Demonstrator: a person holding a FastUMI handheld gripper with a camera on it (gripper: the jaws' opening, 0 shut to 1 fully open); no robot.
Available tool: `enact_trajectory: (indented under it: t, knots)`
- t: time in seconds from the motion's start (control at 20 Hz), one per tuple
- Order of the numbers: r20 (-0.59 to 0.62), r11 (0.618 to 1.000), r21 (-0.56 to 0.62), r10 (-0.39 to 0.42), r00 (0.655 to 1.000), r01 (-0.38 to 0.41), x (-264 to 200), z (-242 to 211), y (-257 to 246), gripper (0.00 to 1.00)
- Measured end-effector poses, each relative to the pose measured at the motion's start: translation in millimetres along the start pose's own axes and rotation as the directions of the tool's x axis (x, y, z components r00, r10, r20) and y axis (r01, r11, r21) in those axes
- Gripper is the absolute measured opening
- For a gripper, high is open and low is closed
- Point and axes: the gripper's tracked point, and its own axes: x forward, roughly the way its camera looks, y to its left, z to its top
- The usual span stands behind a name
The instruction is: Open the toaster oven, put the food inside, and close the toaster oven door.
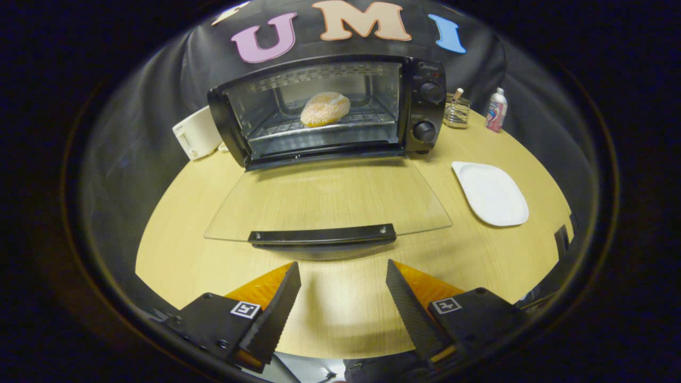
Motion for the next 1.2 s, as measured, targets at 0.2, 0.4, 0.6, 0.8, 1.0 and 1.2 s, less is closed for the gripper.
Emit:
enact_trajectory:
  t: [0.2, 0.4, 0.6, 0.8, 1.0, 1.2]
  knots:
    - [-0.024, 0.999, -0.047, -0.013, 1.0, 0.012, 10, -4, 2, 1.0]
    - [-0.026, 0.999, -0.05, -0.021, 0.999, 0.02, 15, 0, 3, 1.0]
    - [-0.005, 0.994, -0.1, -0.039, 0.999, 0.038, 11, 6, 2, 1.0]
    - [0.051, 0.987, -0.143, -0.062, 0.997, 0.069, -2, 22, 3, 1.0]
    - [0.127, 0.991, -0.113, -0.059, 0.99, 0.073, -16, 51, 8, 1.0]
    - [0.192, 0.993, -0.085, -0.061, 0.98, 0.079, -16, 88, 8, 1.0]
